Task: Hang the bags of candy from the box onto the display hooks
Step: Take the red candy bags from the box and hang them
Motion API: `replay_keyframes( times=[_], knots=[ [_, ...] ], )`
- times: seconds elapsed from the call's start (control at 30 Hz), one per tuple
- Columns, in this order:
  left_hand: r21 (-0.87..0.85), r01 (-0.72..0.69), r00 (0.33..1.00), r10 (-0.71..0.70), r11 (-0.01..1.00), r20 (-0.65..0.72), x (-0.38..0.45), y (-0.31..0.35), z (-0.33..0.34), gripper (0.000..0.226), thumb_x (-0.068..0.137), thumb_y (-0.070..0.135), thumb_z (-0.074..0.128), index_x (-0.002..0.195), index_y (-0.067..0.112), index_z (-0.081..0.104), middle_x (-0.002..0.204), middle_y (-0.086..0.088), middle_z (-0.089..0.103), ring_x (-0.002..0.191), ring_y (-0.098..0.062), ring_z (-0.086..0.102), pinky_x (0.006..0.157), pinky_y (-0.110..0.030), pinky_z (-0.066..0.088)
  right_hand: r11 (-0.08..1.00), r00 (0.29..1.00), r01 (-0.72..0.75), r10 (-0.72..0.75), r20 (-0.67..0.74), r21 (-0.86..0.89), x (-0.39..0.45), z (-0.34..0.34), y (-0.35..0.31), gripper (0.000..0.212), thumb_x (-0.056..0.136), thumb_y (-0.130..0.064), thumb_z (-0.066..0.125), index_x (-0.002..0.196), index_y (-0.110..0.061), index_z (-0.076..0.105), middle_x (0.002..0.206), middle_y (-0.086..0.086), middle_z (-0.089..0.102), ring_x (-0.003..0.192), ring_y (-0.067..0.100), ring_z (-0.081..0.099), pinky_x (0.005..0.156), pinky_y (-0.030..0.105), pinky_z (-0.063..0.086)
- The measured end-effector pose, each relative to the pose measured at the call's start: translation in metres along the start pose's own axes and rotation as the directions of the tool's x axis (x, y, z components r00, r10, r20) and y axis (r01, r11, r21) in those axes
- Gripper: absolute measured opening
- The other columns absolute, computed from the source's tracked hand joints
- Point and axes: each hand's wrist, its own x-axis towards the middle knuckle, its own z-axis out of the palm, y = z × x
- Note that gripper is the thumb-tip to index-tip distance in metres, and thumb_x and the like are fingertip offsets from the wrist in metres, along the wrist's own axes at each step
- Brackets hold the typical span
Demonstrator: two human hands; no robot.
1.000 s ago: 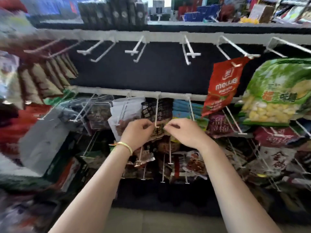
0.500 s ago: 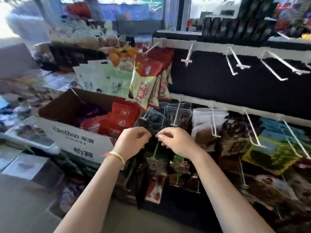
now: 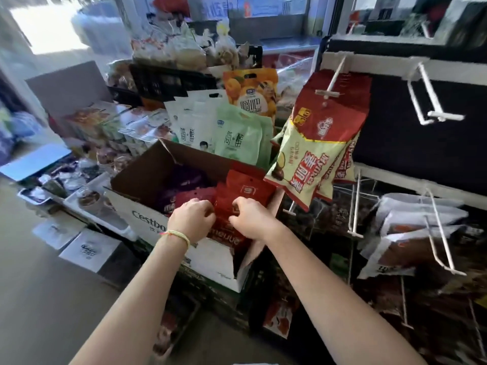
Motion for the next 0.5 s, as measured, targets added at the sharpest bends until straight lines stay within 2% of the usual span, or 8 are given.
replay_keyframes(
  times=[0.07, 0.13, 0.2, 0.27, 0.4, 0.5],
  knots=[
    [-0.012, -0.008, 1.0, 0.008, 1.0, 0.005, 0.005, -0.002, 0.004, 0.029, 0.096, 0.039, 0.049, 0.113, 0.029, 0.07, 0.113, 0.003, 0.068, 0.106, -0.022, 0.064, 0.088, -0.034, 0.051, 0.981, 0.989, -0.129, 0.137, 0.05, -0.142, 0.018, 0.007, 0.002, 0.044, 0.099, -0.021, 0.055, 0.138, -0.002, 0.046, 0.137, 0.018, 0.053, 0.126, 0.033, 0.054, 0.1, 0.035, 0.045],
    [-0.009, -0.029, 0.999, 0.028, 1.0, -0.036, 0.006, 0.003, 0.009, 0.03, 0.097, 0.041, 0.045, 0.107, 0.031, 0.071, 0.108, 0.007, 0.071, 0.1, -0.018, 0.065, 0.076, -0.03, 0.047, 0.947, 0.978, -0.149, 0.184, 0.098, -0.286, 0.026, 0.014, 0.008, 0.032, 0.099, -0.017, 0.053, 0.127, -0.002, 0.056, 0.123, 0.017, 0.061, 0.116, 0.033, 0.061, 0.087, 0.035, 0.048],
    [-0.02, -0.056, 0.995, 0.054, 0.998, -0.08, 0.007, 0.002, 0.012, 0.03, 0.097, 0.041, 0.043, 0.103, 0.03, 0.07, 0.106, 0.008, 0.071, 0.097, -0.017, 0.064, 0.072, -0.029, 0.041, 0.915, 0.975, -0.171, 0.211, 0.071, -0.366, 0.031, 0.022, 0.009, 0.022, 0.098, -0.013, 0.053, 0.114, -0.003, 0.065, 0.112, 0.016, 0.065, 0.109, 0.034, 0.065, 0.083, 0.034, 0.048],
    [-0.052, -0.071, 0.994, 0.067, 0.996, -0.085, 0.009, -0.001, 0.015, 0.03, 0.097, 0.041, 0.043, 0.11, 0.031, 0.068, 0.111, 0.007, 0.069, 0.103, -0.019, 0.064, 0.075, -0.03, 0.043, 0.903, 0.968, -0.235, 0.251, -0.004, -0.361, 0.032, 0.03, 0.012, 0.019, 0.095, -0.011, 0.054, 0.108, -0.005, 0.067, 0.111, 0.014, 0.068, 0.104, 0.034, 0.066, 0.082, 0.035, 0.051],
    [-0.114, -0.098, 0.994, 0.091, 0.989, -0.065, 0.01, -0.008, 0.016, 0.042, 0.095, 0.038, 0.048, 0.134, 0.026, 0.054, 0.13, 0.0, 0.057, 0.121, -0.023, 0.053, 0.094, -0.038, 0.045, 0.909, 0.953, -0.303, 0.285, -0.105, -0.285, 0.022, 0.036, 0.013, 0.02, 0.09, -0.015, 0.057, 0.105, -0.013, 0.07, 0.111, 0.009, 0.068, 0.1, 0.032, 0.066, 0.081, 0.033, 0.053],
    [-0.162, -0.148, 0.988, 0.139, 0.976, -0.069, 0.008, -0.015, 0.013, 0.059, 0.091, 0.03, 0.053, 0.148, 0.022, 0.039, 0.143, -0.005, 0.047, 0.132, -0.025, 0.042, 0.106, -0.04, 0.039, 0.934, 0.958, -0.254, 0.207, -0.199, -0.251, 0.0, 0.028, -0.004, 0.018, 0.089, -0.016, 0.058, 0.102, -0.019, 0.07, 0.111, 0.008, 0.063, 0.103, 0.029, 0.061, 0.087, 0.033, 0.052]
  ],
)
